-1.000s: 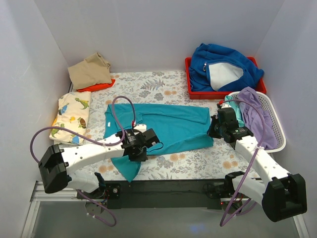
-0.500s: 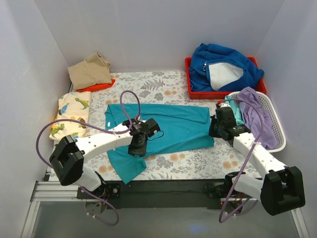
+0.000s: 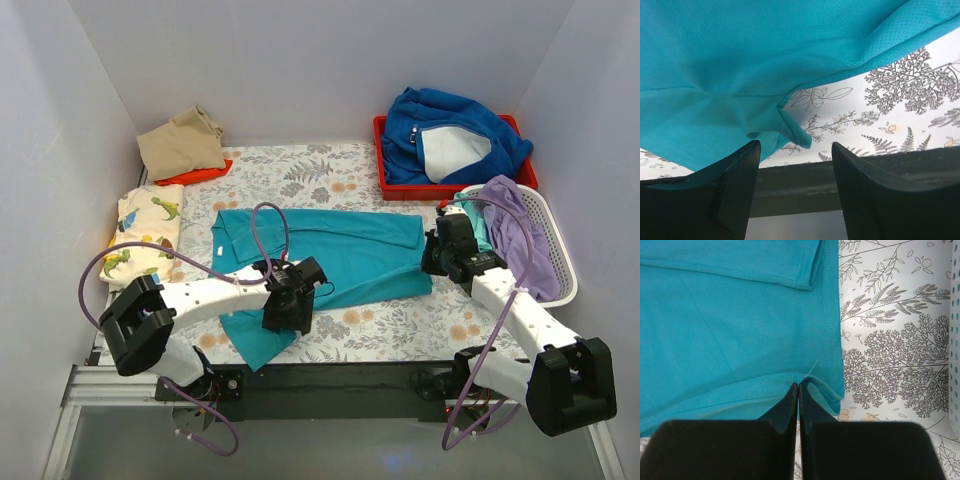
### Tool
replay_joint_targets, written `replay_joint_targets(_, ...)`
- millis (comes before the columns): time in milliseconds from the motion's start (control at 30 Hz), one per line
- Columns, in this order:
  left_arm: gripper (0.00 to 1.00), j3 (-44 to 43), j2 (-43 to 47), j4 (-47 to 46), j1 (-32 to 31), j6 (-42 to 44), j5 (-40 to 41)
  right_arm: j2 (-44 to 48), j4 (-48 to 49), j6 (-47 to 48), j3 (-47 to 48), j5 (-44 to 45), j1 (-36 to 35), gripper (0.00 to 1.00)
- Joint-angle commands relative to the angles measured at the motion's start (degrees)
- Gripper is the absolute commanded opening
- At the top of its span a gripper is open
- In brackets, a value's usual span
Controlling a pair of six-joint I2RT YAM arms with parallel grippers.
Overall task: Fold and stack the t-shirts
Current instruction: Fold the tshirt
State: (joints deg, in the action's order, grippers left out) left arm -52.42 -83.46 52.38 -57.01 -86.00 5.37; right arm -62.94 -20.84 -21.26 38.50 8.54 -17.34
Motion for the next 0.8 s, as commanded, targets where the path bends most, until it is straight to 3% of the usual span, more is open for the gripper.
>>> replay_joint_targets(0, 0.58, 1.2, -1.0, -2.5, -2.6, -8.1, 4.7, 1.5, 1.9, -0.4, 0.6, -0.1, 0.0, 0.01)
replay_joint_targets(100, 0.56, 2.1, -2.2, -3.0, -3.6, -11.2, 9.3, 1.7, 1.9, -0.4, 0.6, -0.3, 0.0, 0.01)
replay_joint_targets(133, 0.51, 3.5, -2.2, -3.1, -4.7, -15.0, 13.7, 1.7, 1.9, -0.2, 0.7, -0.5, 0.0, 0.01)
replay_joint_targets(300, 0.45, 3.7, -1.5, -2.6, -5.2, -16.6, 15.7, 1.7, 1.9, -0.1, 0.5, -0.8, 0.0, 0.01)
replay_joint_targets(333, 0.32, 3.7, -1.3, -2.3, -5.4, -16.7, 16.1, 1.7, 1.9, -0.1, 0.3, -0.8, 0.1, 0.01)
replay_joint_targets(433, 0.18, 4.3, -0.3, -2.6, -5.7, -16.2, 15.4, 1.7, 1.9, -0.1, 0.2, -0.9, 0.2, 0.01)
replay_joint_targets(467, 0.08, 4.2, -0.1, -2.5, -5.7, -16.0, 15.1, 1.7, 1.9, -0.2, 0.1, -0.9, 0.1, 0.01)
replay_joint_targets(567, 0.00, 3.2, 1.0, -1.2, -6.4, -14.7, 13.9, 1.6, 2.0, -0.1, -0.2, -1.0, 0.1, 0.01)
replay_joint_targets(767, 0.00, -1.4, 2.9, 2.7, -6.5, -3.8, 7.3, 1.4, 1.9, 0.0, 0.1, -0.7, 0.1, 0.01)
